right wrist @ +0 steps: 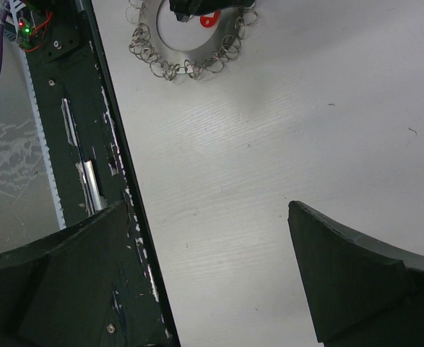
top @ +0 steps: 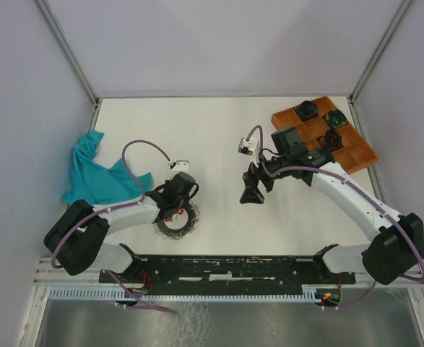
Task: Remove the keys from the keyring
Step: Pick up the keyring from the center of the board.
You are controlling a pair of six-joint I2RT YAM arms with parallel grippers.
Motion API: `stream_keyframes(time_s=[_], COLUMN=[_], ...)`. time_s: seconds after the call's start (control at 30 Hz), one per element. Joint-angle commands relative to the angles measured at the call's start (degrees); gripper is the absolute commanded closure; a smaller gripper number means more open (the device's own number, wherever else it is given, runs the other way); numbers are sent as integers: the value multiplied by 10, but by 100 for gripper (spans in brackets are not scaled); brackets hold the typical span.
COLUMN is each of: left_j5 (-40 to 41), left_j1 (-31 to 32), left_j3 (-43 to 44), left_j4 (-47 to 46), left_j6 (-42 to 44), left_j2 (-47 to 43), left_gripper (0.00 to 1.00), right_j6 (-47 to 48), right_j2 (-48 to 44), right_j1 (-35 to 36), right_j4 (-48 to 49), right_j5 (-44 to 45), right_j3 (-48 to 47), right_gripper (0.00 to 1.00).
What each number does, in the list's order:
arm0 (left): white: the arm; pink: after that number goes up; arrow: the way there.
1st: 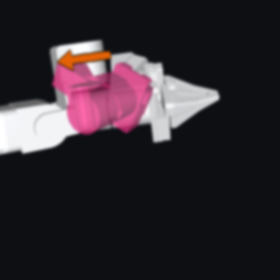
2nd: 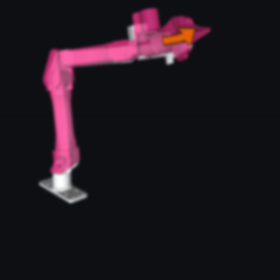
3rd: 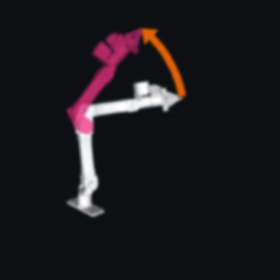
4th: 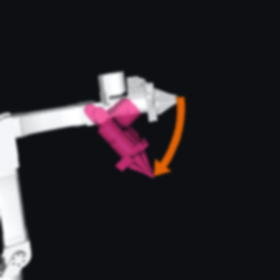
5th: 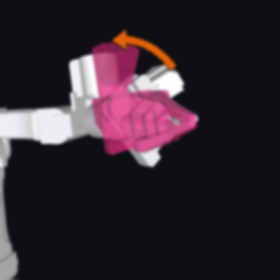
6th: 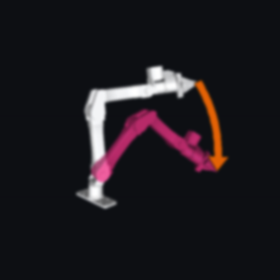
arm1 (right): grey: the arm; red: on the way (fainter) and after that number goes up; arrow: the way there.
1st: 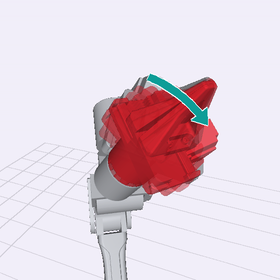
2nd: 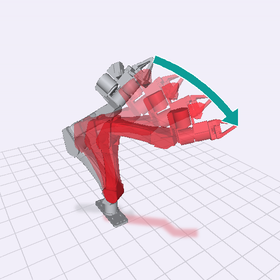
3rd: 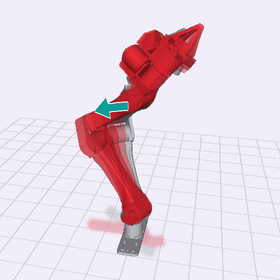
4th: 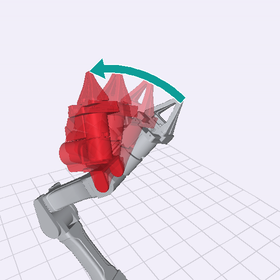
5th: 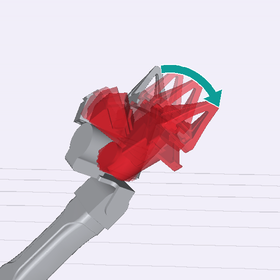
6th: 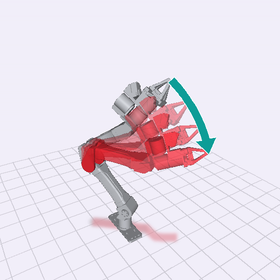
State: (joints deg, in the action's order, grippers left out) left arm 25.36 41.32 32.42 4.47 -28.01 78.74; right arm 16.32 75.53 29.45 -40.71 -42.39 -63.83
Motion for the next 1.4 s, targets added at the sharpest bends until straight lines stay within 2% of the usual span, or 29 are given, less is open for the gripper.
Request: stream_keyframes(time_s=[0.0,0.2,0.4,0.53,0.73,0.87,1.03,1.17,1.37], left_j5=[-5,-14,-23,-45,-153,-202,-245,-235,-167], left_j1=[-2,-2,-2,-2,0,4,8,30,63], left_j3=[8,9,13,15,12,14,13,17,50], left_j4=[-35,-39,-34,-33,-90,-140,-220,-285,-292], left_j6=[19,19,22,41,65,50,-11,-70,-98], left_j2=[6,13,4,-23,-105,-144,-151,-127,-87], left_gripper=[77,79,97,97,97,97,97,97,97], right_j6=[-1,-2,-8,-26,-105,-162,-179,-193,-177], right_j2=[1,2,4,9,3,4,14,11,15], right_j1=[-2,-3,-2,-2,-3,-5,-5,-5,-4], right_j4=[21,21,25,43,150,243,282,296,285], right_j5=[-9,-10,-25,-56,-103,-103,-81,-53,28], right_j3=[0,0,3,13,55,89,106,114,115], right_gripper=[1,1,1,1,1,0,0,0,4])
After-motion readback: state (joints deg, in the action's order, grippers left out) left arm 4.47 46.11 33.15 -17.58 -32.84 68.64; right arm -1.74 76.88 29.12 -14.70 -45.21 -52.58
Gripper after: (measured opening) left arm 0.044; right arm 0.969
